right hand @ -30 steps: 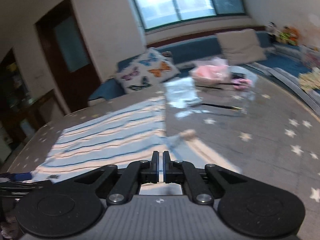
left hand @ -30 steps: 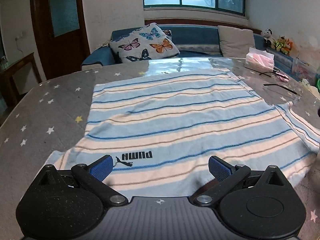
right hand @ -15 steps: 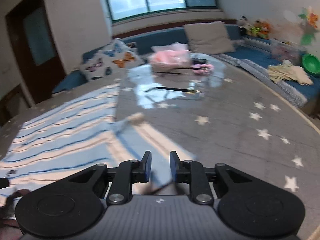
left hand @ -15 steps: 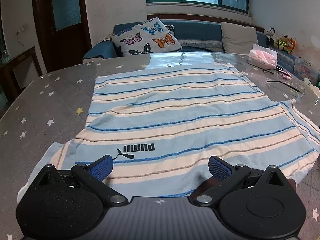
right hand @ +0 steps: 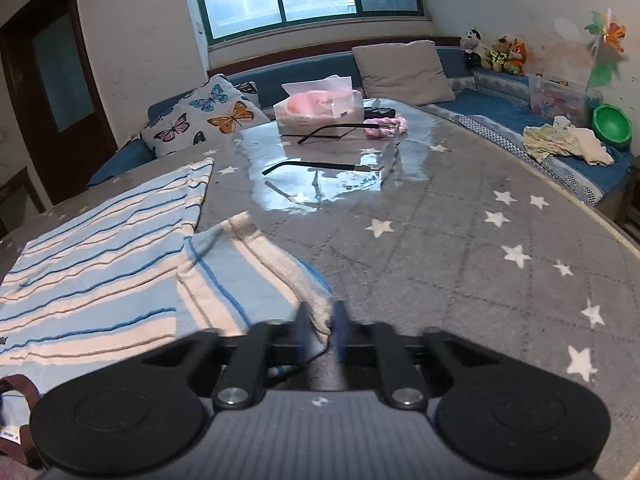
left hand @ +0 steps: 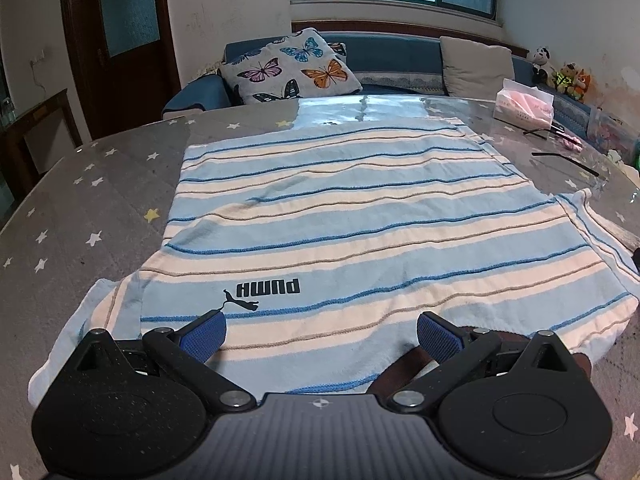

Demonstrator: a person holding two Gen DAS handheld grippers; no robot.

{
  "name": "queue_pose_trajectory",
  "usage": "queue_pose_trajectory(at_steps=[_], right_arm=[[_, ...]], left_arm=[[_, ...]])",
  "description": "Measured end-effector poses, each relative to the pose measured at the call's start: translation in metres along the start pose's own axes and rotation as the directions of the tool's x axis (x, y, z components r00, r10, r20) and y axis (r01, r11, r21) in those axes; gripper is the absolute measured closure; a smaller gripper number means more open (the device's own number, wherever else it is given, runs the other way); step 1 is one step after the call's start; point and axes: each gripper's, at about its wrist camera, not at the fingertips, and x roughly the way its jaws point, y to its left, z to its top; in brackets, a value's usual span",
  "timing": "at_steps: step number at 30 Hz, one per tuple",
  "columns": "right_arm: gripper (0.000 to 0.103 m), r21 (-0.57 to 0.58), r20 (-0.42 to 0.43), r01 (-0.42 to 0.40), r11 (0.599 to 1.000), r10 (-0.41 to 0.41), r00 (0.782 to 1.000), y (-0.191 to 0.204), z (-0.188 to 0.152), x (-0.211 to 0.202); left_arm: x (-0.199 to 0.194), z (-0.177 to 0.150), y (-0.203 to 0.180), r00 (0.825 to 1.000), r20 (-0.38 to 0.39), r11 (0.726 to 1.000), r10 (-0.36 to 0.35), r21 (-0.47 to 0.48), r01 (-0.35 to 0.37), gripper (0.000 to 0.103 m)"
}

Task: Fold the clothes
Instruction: 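Grasp the sleeve edge with the right gripper and fold it inward over the shirt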

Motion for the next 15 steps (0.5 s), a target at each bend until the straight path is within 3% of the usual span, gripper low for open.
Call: queue_pose_trajectory(at_steps=[7, 15], right_arm=[[0.098, -0.018, 0.050, -0.087, 0.996, 0.088, 0.995, 0.018, 0.012, -0.025], [0.098, -0.116, 0.065, -0.234, 0.965, 0.242, 0.968, 0.065, 0.019, -0.045]], left_arm=[[0.002, -0.002, 0.003, 1.000, -0.010, 1.000, 0.001, -0.012, -0.001, 0.000], [0.002, -0.005, 0.006, 1.000, -0.014, 1.000, -0.001, -0.025, 0.001, 0.000]])
